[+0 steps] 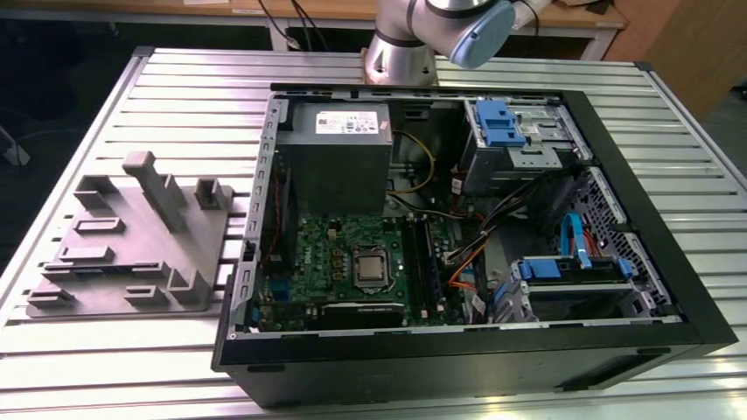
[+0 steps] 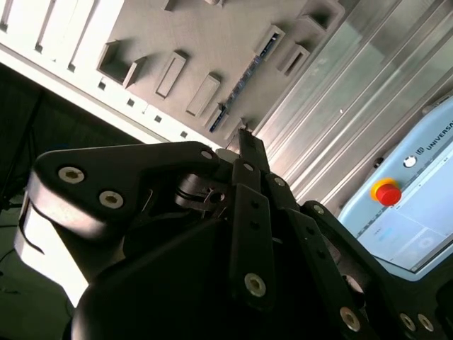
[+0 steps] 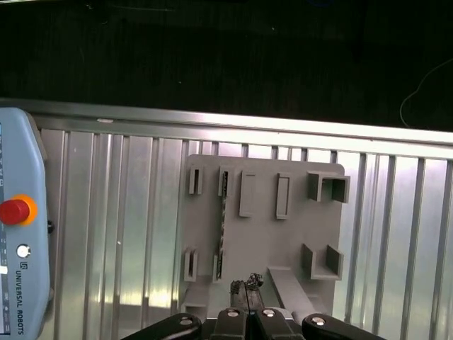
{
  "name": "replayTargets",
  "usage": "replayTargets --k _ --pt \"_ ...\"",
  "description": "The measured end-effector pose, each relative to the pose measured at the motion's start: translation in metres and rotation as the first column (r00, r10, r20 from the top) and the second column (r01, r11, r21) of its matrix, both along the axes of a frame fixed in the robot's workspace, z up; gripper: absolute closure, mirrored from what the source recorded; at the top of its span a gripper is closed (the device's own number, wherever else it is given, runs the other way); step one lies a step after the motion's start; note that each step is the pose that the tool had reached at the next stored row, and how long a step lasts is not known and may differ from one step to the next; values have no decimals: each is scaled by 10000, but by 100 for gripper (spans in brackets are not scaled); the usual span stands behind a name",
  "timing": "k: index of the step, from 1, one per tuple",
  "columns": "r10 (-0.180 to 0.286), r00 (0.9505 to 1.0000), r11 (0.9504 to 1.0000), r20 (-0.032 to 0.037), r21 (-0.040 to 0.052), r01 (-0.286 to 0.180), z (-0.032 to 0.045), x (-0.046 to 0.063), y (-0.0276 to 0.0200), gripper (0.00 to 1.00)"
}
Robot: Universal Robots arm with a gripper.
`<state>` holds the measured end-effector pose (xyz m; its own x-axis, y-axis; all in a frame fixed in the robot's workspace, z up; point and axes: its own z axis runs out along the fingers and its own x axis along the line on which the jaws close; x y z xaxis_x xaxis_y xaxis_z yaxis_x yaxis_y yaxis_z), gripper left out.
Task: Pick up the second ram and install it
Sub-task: 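Pick up the second ram and move it above second insertion slot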
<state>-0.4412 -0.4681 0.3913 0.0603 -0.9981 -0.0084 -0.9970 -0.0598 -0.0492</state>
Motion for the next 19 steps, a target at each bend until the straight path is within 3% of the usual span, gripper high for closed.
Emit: replayTargets --k 15,19 --pt "-250 9997 9997 0 0 250 -128 0 -1 90" --pt "-405 9992 9992 0 0 405 -151 0 -20 90"
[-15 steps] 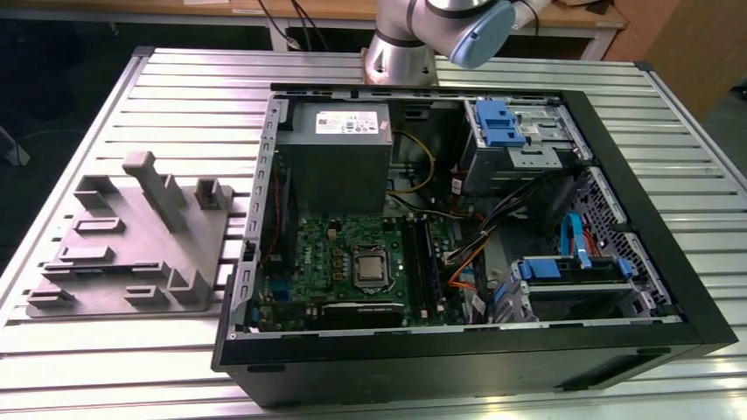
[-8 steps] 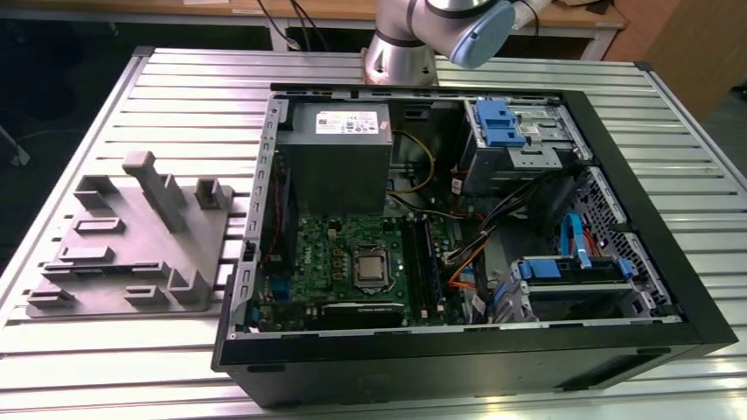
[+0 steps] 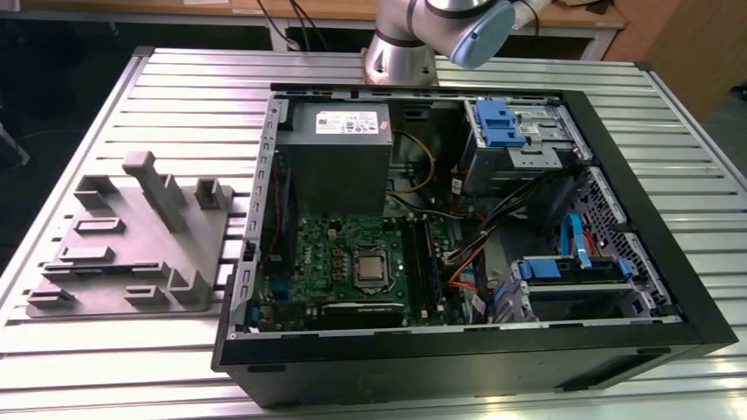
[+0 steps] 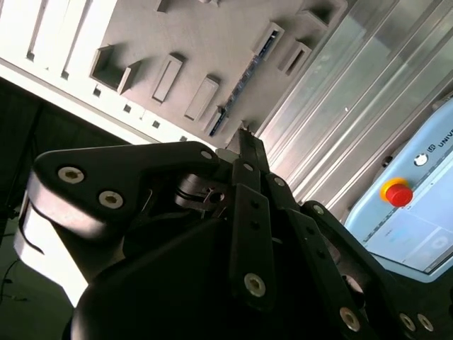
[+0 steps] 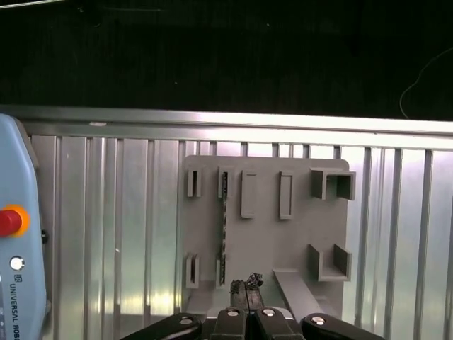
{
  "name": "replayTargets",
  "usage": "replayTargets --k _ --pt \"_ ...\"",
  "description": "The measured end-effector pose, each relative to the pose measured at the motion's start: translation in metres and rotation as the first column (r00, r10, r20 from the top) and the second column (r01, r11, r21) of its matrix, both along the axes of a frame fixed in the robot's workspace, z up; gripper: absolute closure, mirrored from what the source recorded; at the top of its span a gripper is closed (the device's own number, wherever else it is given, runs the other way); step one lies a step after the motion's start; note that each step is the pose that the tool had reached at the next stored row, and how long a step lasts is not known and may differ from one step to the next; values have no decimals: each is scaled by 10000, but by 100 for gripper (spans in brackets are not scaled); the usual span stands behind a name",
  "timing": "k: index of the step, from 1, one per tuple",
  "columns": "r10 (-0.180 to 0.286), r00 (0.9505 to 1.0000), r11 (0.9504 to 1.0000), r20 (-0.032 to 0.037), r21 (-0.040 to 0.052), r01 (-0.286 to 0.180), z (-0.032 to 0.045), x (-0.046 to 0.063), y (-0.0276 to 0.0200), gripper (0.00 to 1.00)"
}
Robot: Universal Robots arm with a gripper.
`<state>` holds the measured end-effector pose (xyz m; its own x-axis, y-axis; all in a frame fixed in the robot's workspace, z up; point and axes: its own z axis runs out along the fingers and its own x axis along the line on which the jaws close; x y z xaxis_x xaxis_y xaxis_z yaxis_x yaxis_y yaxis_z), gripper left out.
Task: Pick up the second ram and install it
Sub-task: 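Pick up the second ram and move it above second insertion slot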
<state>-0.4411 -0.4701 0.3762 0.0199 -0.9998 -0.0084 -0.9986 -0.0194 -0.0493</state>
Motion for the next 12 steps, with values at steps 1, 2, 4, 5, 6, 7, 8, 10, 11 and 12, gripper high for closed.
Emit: replayTargets --k 1,2,4,5,6,7,8,10,11,12 --pt "-34 10000 10000 0 0 34 -7 0 -5 90" --pt "-66 10000 10000 0 0 66 -14 0 -9 90" --pt "-122 9999 9999 0 0 122 -36 0 -15 90" --pt "-147 9999 9999 0 0 147 -46 0 -17 90" --pt "-173 9999 9999 -1 -1 173 -58 0 -19 90" --pt "-200 9998 9998 0 0 200 -72 -1 -20 90" --pt "-224 9997 9997 -1 0 224 -85 -1 -22 90" --pt "-267 9996 9996 0 0 267 -113 0 -24 90" --pt "-286 9996 9996 -1 0 286 -127 0 -25 90" --pt "-303 9995 9995 0 0 303 -142 0 -26 90"
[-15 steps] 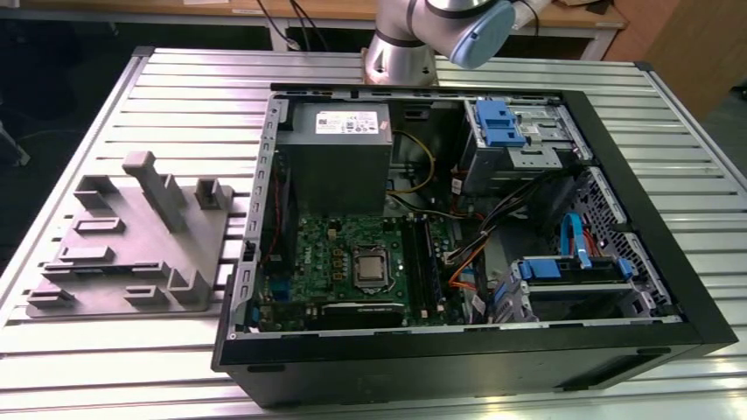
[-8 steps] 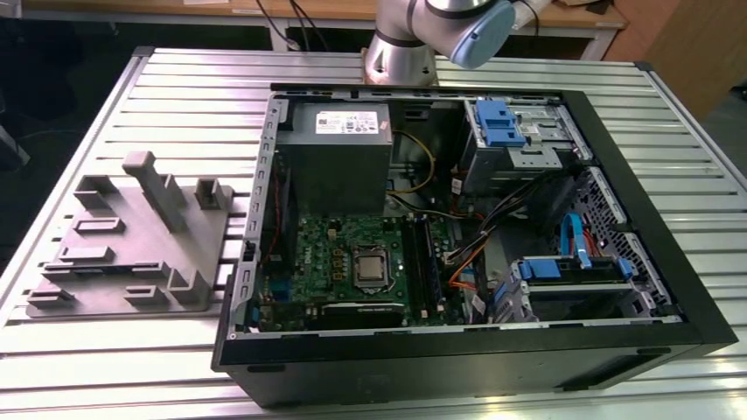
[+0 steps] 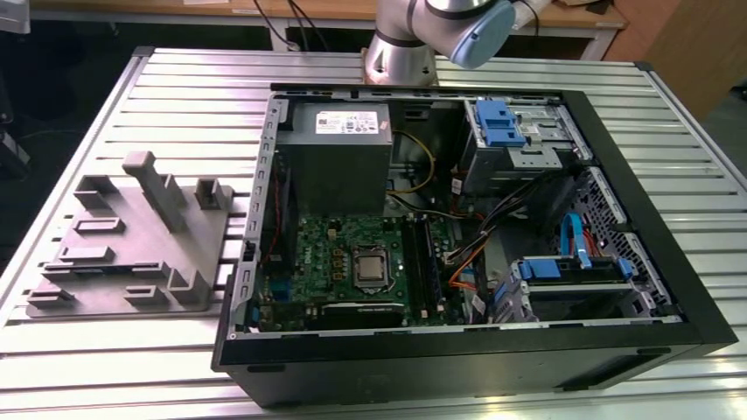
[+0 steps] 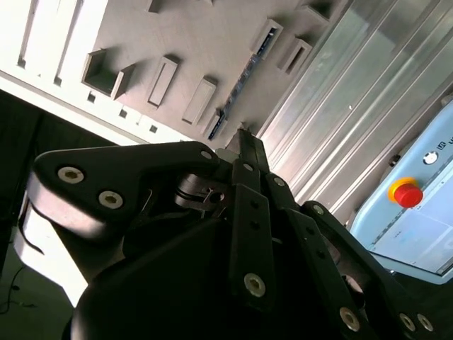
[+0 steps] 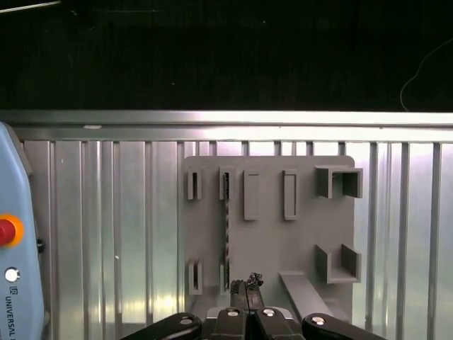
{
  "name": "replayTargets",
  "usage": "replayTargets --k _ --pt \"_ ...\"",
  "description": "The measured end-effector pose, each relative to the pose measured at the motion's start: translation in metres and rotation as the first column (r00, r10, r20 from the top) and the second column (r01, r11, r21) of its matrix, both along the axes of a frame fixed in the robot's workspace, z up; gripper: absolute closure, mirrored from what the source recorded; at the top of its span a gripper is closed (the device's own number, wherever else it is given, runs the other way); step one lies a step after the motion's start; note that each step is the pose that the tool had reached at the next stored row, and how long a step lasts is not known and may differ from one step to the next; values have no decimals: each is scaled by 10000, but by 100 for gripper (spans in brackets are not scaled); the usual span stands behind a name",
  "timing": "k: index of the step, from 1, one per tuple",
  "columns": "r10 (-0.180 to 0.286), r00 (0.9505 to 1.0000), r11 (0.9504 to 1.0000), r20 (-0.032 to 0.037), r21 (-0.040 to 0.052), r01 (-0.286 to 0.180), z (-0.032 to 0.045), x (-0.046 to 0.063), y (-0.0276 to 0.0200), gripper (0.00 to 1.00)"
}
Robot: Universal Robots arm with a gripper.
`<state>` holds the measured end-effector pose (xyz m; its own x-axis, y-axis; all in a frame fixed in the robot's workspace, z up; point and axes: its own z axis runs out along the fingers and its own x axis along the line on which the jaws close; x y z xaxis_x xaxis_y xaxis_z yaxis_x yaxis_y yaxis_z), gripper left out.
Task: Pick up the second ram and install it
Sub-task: 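Pick up the second ram and move it above second insertion slot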
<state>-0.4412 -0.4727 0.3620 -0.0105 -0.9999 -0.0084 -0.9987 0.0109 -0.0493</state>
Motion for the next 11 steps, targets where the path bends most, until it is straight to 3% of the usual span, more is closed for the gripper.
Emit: replayTargets --k 11 --pt "-93 10000 10000 0 0 93 -149 0 -8 90"
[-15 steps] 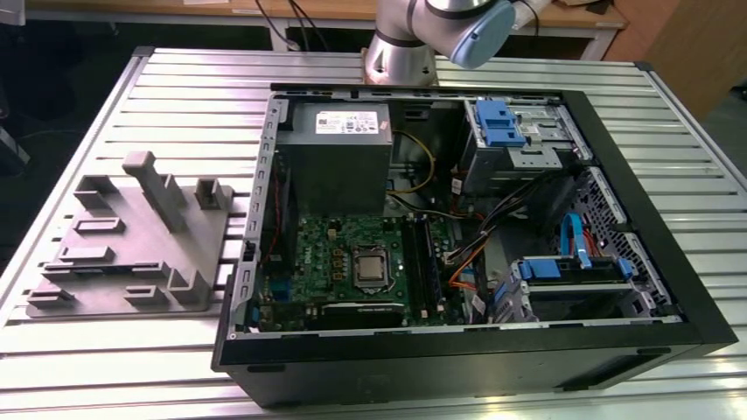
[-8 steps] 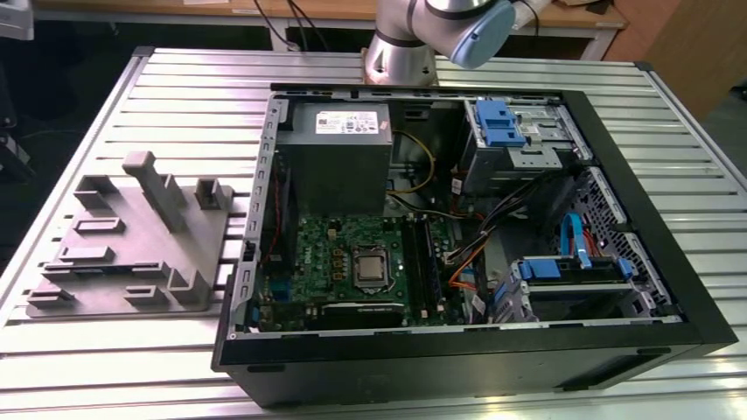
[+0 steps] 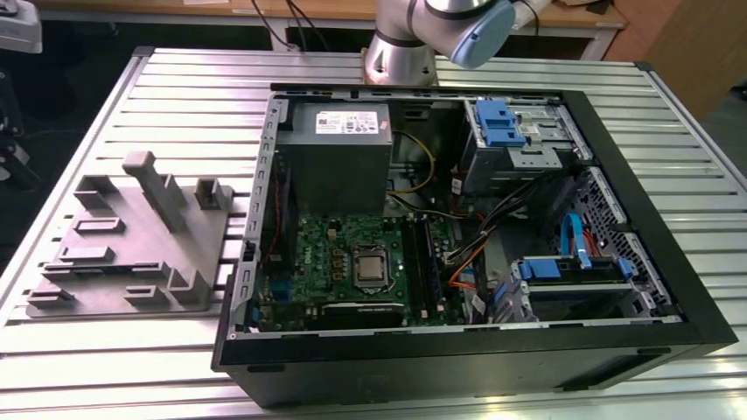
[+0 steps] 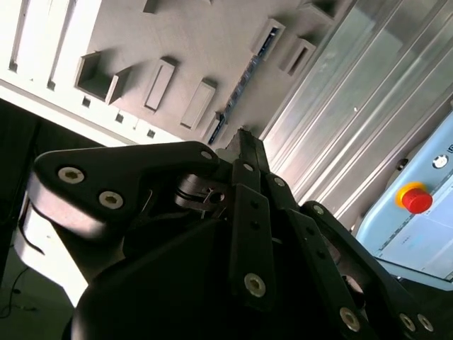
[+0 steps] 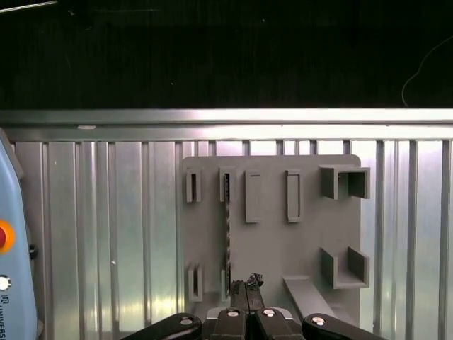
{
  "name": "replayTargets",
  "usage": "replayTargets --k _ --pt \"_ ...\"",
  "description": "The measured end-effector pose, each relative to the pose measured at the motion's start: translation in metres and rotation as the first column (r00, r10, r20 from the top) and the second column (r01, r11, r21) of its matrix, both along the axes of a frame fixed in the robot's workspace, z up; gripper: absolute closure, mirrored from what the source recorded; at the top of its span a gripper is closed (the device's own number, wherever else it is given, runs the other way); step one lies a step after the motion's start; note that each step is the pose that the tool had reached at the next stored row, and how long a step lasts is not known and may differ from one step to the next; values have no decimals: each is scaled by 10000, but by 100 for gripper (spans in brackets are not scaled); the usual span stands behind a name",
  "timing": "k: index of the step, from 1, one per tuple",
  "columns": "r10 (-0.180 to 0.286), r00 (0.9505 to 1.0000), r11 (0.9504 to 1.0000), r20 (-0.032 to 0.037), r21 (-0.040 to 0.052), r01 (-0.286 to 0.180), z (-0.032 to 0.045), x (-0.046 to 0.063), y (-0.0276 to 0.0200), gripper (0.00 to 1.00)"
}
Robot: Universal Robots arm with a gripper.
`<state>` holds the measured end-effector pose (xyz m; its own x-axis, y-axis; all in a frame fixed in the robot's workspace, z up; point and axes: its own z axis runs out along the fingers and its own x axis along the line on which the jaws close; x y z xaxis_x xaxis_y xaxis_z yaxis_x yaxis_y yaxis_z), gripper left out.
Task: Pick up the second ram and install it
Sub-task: 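Pick up the second ram and move it above second insertion slot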
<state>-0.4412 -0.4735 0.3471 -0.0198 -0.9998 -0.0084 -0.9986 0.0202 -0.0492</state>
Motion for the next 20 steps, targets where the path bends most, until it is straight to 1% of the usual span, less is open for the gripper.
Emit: replayTargets --k 20 --pt "-15 10000 10000 1 1 15 -344 0 -26 90"
